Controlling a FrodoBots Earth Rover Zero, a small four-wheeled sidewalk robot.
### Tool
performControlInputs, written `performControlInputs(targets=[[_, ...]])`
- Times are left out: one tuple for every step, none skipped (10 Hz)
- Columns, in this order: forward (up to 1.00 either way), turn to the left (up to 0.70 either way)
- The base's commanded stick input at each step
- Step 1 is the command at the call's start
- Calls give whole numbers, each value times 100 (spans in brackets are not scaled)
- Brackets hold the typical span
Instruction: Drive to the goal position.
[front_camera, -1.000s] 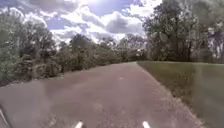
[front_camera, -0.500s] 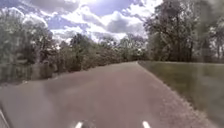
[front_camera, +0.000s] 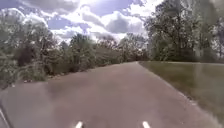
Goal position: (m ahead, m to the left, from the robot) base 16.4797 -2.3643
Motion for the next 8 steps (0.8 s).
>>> performControlInputs(targets=[[100,0],[100,0],[100,-5],[100,-22],[100,-27],[100,-27],[100,-27],[100,-27]])
